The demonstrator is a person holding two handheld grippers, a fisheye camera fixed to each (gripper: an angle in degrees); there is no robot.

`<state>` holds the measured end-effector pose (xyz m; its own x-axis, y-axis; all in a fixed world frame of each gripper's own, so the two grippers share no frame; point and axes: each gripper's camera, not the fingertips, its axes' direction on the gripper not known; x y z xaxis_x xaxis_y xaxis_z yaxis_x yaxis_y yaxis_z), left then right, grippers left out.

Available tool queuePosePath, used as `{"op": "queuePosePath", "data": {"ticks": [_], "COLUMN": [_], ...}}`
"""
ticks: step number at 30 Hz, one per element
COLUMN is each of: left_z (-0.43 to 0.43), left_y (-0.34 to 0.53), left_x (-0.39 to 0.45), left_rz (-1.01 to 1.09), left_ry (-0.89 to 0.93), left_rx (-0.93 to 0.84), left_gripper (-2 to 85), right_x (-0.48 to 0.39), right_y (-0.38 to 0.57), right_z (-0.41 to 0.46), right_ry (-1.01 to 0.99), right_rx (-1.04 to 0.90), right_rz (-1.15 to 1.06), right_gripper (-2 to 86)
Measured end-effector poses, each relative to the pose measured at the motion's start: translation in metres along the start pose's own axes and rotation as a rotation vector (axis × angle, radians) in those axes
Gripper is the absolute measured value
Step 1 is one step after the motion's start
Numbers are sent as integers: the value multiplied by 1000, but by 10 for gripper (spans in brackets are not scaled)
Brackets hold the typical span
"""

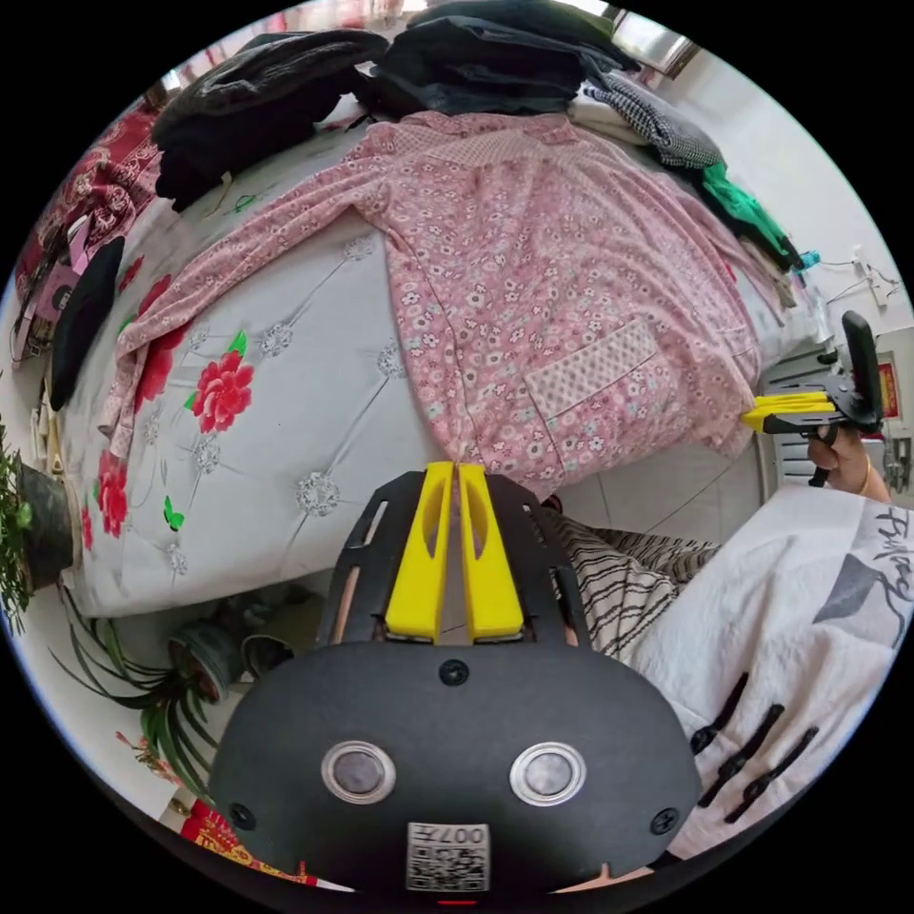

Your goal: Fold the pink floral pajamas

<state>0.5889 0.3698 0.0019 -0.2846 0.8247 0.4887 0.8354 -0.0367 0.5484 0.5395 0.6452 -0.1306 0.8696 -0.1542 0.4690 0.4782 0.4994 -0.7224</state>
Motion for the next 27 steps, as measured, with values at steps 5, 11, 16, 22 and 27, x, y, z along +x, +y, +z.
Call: {"op": "queuePosePath", "data": {"ticks": [5,11,16,22,27], "left_z": [-19,19,2,-21,-27], "left_y": [36,51,60,69,61], "left_x": [-58,-112,-129,-146,-198], "left_rz": [-69,-111,-153,-218,-396], "left_ry": [168,220,203,176,128], "left_rx": [139,59,111,216,272], "left_gripper": [-9,-9,-9,10,45], "right_x": [16,47,24,-4,8], "right_y": [21,8,-9,-14,-30], "right_z": [-17,39,48,-7,-47], "right_ry": [-162,-107,-66,80,401], "right_rx": [61,-119,-160,3,113], "right_rz": [24,161,112,66,203], "right_gripper": [-2,1,16,28,32]}}
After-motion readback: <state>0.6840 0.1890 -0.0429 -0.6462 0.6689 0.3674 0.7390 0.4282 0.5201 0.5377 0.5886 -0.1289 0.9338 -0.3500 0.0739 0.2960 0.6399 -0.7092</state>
